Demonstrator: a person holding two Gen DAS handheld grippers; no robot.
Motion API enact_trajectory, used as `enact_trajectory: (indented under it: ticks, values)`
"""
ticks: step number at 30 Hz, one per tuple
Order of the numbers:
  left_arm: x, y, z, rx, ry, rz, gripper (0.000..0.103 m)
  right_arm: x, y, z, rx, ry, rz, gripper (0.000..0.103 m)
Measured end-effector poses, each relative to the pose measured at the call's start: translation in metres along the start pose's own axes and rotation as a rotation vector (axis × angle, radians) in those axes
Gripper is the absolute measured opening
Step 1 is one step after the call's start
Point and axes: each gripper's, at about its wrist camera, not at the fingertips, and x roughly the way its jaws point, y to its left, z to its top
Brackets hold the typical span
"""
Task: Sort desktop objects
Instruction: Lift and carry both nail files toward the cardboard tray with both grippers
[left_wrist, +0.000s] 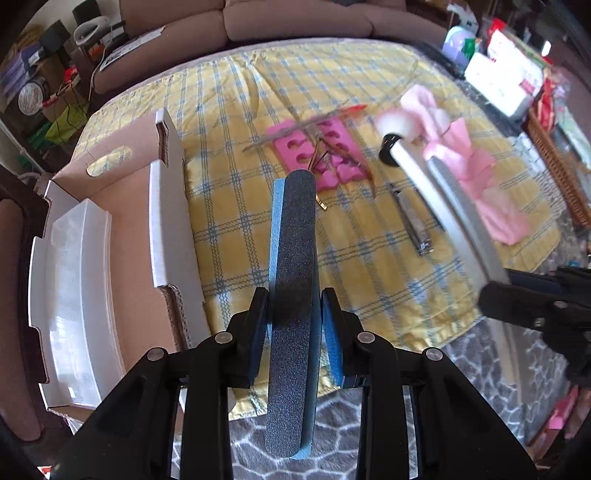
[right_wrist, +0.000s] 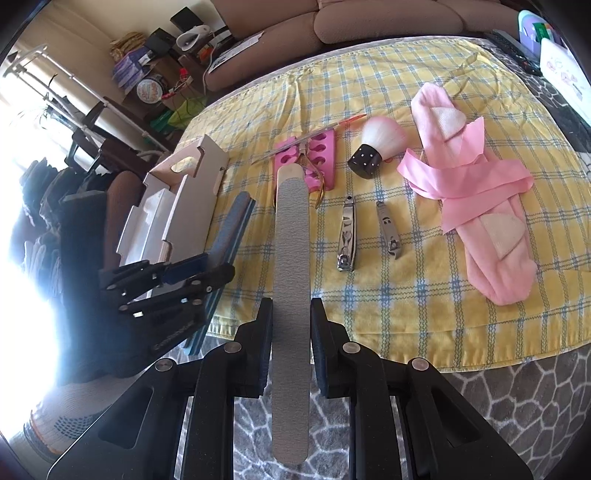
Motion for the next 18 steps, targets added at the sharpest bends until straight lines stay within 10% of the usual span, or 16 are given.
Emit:
enact_trajectory:
  ticks: [18]
  values:
    - [-0.068, 0.115, 0.016, -0.150, -0.028, -0.057, 0.026, -0.012, 0.112, 0.036, -0.052, -0.016, -0.024, 0.019]
